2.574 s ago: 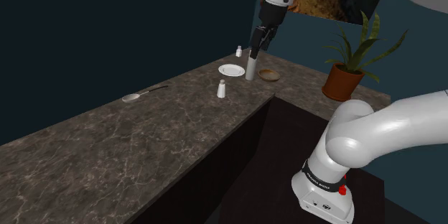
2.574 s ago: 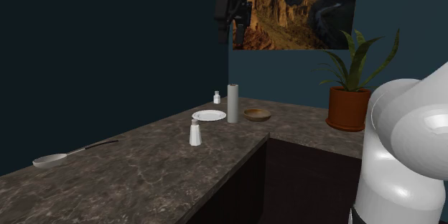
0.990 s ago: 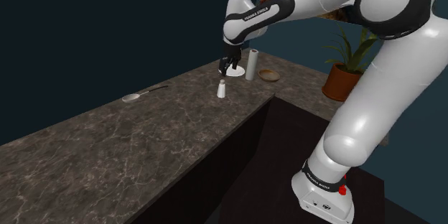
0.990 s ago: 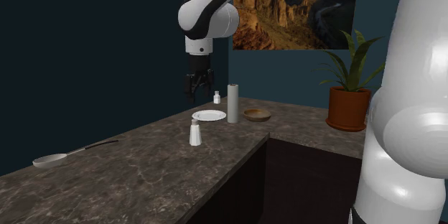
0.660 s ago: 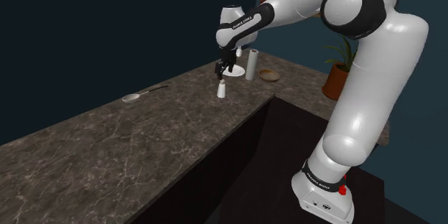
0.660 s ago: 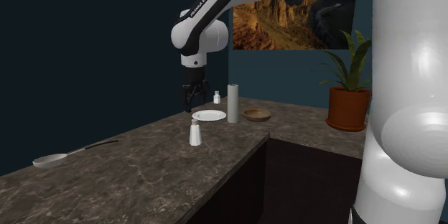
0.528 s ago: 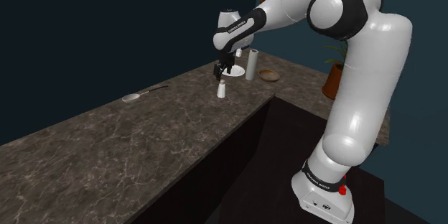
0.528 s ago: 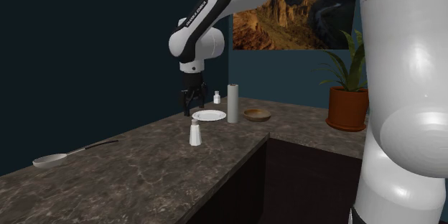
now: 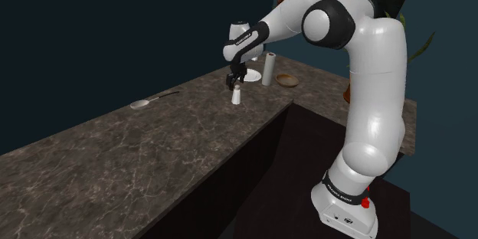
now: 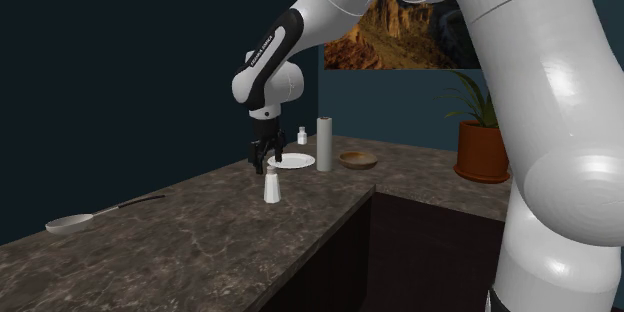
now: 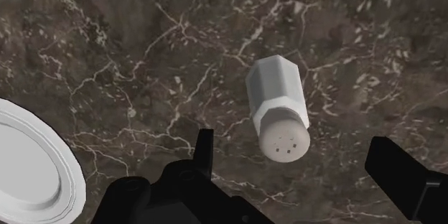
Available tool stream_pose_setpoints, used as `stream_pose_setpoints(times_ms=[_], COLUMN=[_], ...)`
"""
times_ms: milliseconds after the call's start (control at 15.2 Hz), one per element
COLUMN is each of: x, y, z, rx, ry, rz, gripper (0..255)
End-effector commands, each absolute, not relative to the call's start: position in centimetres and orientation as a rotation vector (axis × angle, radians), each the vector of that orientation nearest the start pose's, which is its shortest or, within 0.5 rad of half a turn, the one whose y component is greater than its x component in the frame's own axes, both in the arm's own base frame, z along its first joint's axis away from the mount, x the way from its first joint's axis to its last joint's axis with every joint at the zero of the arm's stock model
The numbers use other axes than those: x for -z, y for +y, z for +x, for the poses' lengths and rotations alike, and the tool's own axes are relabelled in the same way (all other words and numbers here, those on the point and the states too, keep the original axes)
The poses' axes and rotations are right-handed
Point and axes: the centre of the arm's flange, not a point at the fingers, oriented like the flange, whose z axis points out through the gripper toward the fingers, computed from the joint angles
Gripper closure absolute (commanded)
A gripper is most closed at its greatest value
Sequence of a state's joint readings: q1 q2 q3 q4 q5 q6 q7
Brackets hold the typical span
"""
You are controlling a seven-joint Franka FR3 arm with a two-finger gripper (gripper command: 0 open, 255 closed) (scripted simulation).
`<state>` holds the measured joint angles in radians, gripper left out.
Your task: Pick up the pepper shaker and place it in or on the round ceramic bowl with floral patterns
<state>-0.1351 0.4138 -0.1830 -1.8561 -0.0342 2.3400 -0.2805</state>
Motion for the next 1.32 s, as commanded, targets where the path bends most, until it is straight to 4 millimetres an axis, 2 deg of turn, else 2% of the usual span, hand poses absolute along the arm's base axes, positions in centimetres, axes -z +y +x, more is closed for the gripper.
stream_pose_setpoints(times_ms=[0, 198, 660, 726, 1254], x=[-29.8, -28.4, -28.4, -28.4, -28.4], y=[-19.6, -19.7, -19.7, -19.7, -19.7], z=[61.6, 61.7, 61.7, 61.7, 61.7], rx=[0.072, 0.072, 0.072, 0.072, 0.072], ry=[-0.005, -0.005, -0.005, -0.005, -0.005], rz=[-3.257, -3.257, -3.257, -3.257, -3.257], gripper=[0, 0, 0, 255, 255])
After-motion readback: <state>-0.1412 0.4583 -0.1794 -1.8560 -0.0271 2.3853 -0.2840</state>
